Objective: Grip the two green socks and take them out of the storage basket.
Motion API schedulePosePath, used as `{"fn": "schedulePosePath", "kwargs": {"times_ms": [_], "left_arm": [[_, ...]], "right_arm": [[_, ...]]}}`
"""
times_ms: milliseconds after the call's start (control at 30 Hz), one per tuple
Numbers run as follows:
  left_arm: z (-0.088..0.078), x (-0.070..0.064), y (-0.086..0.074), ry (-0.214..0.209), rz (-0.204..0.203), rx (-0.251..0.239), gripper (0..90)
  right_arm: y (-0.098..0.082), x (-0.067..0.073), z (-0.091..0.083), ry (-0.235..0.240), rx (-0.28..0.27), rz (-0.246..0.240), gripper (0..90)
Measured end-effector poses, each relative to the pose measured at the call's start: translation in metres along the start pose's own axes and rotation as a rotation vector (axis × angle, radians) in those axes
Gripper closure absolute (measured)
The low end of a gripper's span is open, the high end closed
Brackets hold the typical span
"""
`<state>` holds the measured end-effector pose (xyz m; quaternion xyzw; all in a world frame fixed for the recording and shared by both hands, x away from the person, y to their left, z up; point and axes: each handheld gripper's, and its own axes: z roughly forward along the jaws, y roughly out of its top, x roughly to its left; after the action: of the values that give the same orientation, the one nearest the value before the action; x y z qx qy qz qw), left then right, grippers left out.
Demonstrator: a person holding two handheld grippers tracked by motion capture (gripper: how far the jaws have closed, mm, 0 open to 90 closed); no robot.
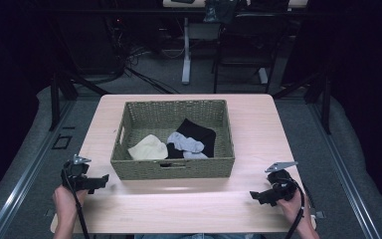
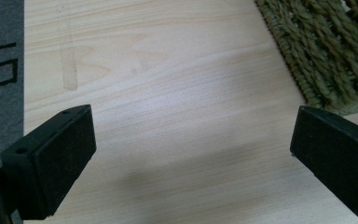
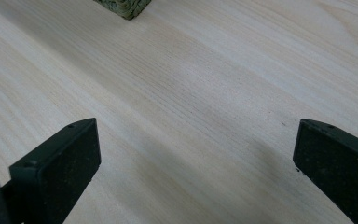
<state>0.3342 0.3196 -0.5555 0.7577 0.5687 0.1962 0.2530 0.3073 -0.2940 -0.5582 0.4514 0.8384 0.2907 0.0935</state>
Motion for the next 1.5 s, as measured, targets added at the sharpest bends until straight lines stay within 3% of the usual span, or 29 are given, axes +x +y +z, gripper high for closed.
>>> {"fn": "schedulePosePath", "kwargs": {"times_ms": [200,433,667,833,1067,1333,1500], "left_arm": [[-0.015,0.001,0.006,-0.012,-0.011,-0.019,0.3],[-0.053,0.001,0.029,-0.082,-0.04,-0.11,0.5],[-0.067,-0.012,0.053,-0.142,0.035,-0.082,1.8],[-0.075,-0.02,0.071,-0.153,0.082,-0.081,2.4],[-0.081,-0.037,0.1,-0.157,0.148,-0.039,2.8],[-0.076,-0.054,0.128,-0.174,0.217,-0.014,2.6],[-0.061,-0.068,0.147,-0.198,0.26,0.031,2.7]], "right_arm": [[-0.001,0.0,-0.001,-0.007,-0.005,0.004,0.0],[-0.002,0.0,-0.001,-0.001,-0.006,0.009,0.1],[-0.002,0.001,-0.001,-0.01,0.006,0.002,0.0],[-0.002,0.0,0.0,-0.004,0.01,0.0,0.1],[-0.002,0.0,0.0,-0.007,0.011,-0.006,0.1],[-0.002,0.0,0.0,-0.006,0.01,-0.005,0.1],[-0.002,0.0,0.0,-0.006,0.01,-0.005,0.1]]}}
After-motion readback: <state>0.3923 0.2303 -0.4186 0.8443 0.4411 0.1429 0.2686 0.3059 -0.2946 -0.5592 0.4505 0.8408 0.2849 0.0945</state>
